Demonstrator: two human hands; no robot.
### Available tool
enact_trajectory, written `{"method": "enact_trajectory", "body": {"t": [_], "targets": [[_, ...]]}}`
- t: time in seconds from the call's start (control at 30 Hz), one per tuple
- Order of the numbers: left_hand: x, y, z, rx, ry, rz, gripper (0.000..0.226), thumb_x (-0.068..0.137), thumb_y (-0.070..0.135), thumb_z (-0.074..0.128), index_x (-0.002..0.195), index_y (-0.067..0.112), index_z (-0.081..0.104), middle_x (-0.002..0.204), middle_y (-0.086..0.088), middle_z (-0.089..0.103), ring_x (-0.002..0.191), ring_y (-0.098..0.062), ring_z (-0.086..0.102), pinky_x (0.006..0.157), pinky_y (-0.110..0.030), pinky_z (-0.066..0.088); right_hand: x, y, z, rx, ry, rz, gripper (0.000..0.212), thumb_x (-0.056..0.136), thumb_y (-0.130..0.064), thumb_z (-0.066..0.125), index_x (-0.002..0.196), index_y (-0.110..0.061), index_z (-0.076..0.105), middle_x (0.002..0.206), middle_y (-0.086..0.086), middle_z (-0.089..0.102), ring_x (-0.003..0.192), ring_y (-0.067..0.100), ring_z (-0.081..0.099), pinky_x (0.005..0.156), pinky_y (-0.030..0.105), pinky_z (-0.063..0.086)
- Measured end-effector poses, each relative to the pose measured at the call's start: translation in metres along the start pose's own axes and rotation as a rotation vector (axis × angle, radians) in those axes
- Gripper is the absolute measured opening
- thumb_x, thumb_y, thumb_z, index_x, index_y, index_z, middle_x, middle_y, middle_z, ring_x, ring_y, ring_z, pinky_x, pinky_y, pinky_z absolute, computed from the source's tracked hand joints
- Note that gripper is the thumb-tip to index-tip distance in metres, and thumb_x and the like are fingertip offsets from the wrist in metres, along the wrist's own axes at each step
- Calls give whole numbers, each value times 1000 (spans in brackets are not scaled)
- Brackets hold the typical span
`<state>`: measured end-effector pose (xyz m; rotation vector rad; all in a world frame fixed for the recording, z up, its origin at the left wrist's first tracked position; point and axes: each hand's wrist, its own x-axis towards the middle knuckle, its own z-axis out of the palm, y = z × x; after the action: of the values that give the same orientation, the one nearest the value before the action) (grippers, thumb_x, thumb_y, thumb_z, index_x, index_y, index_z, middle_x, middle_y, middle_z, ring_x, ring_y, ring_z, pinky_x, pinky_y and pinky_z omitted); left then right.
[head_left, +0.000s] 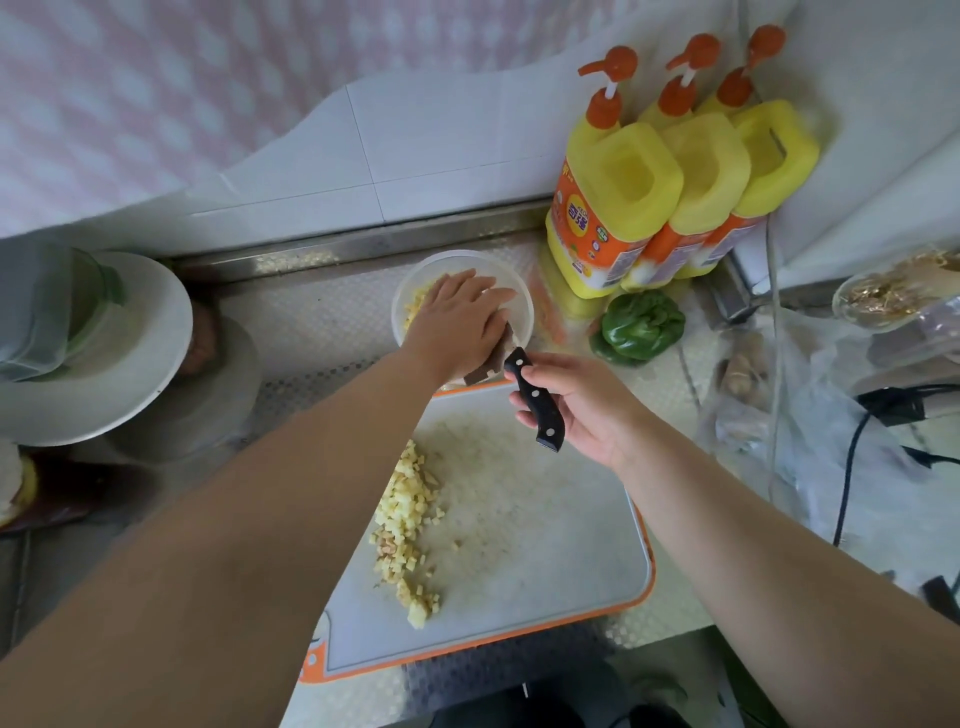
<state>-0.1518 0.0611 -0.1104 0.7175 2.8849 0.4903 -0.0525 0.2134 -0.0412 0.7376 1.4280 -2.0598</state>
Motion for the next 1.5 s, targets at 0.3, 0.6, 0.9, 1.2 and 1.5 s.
{"method": "enact_trajectory", "body": {"t": [0.3, 0.6, 0.9, 1.2, 1.5], "targets": [[4, -18, -3, 22, 91, -196, 33, 105, 35, 38, 130, 28, 58, 138, 0, 50, 128, -27, 40, 108, -38, 27, -18, -17, -3, -73, 105, -80, 22, 94, -4, 51, 112, 0, 62, 91, 6, 67, 55, 10, 62, 42, 18, 43], [-5, -14, -12, -100, 43, -117, 41, 105, 17, 39, 144, 13, 48, 152, -6, 44, 139, -30, 38, 114, -42, 30, -40, -31, -14, -111, 151, -66, 12, 93, -3, 52, 92, -4, 63, 91, 11, 66, 50, 10, 61, 39, 17, 40], [-28, 47, -41, -699, -27, -219, 44, 108, 25, 35, 150, 13, 39, 156, -4, 38, 144, -18, 33, 121, -37, 22, -40, -38, 14, -85, 118, -91, 12, 94, -8, 55, 99, 0, 62, 84, 12, 60, 53, 13, 61, 39, 18, 41], [-30, 36, -45, -430, -71, -168, 49, 107, 35, 29, 156, 26, 24, 163, 2, 19, 151, -19, 12, 121, -37, 10, -42, -48, 29, -13, 116, -103, 18, 94, -11, 57, 107, 1, 55, 82, 12, 59, 47, 11, 61, 38, 17, 41], [-9, 28, -52, -183, -178, -116, 47, 107, 40, 19, 154, 45, 15, 166, 12, 0, 153, -17, -1, 123, -42, 3, -56, -53, 22, -68, 129, -120, 19, 94, -10, 55, 109, 1, 58, 90, 12, 63, 57, 13, 65, 40, 16, 40]]}}
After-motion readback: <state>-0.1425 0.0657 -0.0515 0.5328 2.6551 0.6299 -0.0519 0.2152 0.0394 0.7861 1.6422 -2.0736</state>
